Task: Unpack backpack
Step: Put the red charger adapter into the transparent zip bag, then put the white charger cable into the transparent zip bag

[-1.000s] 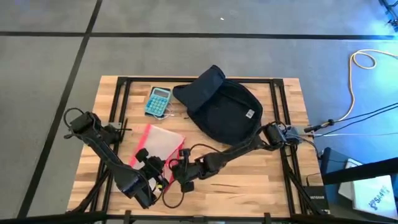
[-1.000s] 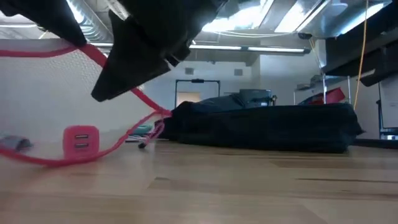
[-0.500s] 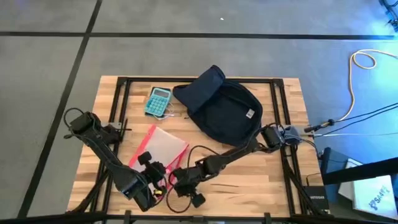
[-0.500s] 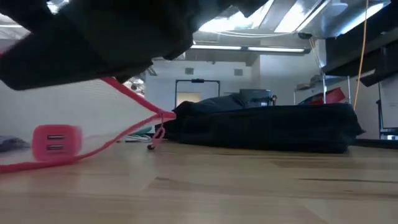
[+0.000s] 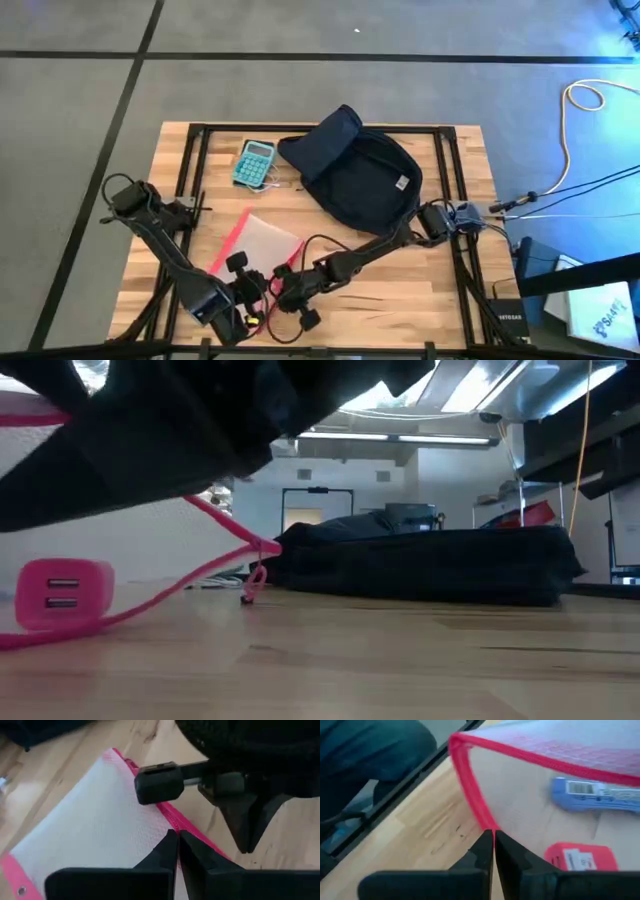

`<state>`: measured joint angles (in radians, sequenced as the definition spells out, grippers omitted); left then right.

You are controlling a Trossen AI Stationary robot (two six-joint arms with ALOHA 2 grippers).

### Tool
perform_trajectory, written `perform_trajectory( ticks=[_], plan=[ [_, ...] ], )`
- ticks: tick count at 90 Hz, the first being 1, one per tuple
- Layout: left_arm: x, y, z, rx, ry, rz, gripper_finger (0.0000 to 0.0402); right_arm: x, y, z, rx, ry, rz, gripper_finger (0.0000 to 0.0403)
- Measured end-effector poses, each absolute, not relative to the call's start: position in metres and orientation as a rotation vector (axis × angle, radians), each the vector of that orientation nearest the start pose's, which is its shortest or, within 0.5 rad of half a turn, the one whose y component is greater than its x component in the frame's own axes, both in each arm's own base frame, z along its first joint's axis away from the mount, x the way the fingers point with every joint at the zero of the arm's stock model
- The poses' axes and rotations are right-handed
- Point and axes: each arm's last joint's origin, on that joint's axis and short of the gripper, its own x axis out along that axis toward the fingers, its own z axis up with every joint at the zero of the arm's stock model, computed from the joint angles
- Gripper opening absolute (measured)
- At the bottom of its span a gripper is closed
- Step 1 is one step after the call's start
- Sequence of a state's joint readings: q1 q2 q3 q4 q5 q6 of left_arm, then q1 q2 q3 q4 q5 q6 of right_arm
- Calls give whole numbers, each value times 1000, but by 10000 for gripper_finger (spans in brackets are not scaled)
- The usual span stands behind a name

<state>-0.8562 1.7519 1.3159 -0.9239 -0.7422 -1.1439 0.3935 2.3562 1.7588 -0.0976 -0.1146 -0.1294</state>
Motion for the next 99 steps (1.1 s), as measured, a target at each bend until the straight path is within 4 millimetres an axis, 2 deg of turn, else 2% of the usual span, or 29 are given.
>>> perform_trajectory(
  ticks=[24, 40, 48, 59, 69, 78, 84, 99],
  plan=[
    [237, -236, 227, -89, 810, 429, 0, 482, 192, 134, -229, 665, 406, 0],
    [237, -235, 227, -86, 812, 432, 0, 487, 184, 103, -224, 719, 343, 0],
    [236, -235, 227, -79, 813, 435, 0, 488, 180, 103, -305, 696, 102, 0],
    [236, -235, 228, -74, 803, 437, 0, 491, 191, 115, -399, 510, -189, 0],
    [237, -235, 228, -76, 799, 435, 0, 492, 202, 131, -376, 384, -257, 0],
    [236, -236, 228, -72, 800, 433, 0, 488, 205, 127, -454, 442, -241, 0],
    [236, -236, 228, -68, 801, 433, 0, 482, 208, 128, -497, 516, -172, 0],
    [234, -231, 228, -141, 772, 512, 0, 465, 215, 151, -515, 626, -126, 0]
  ],
)
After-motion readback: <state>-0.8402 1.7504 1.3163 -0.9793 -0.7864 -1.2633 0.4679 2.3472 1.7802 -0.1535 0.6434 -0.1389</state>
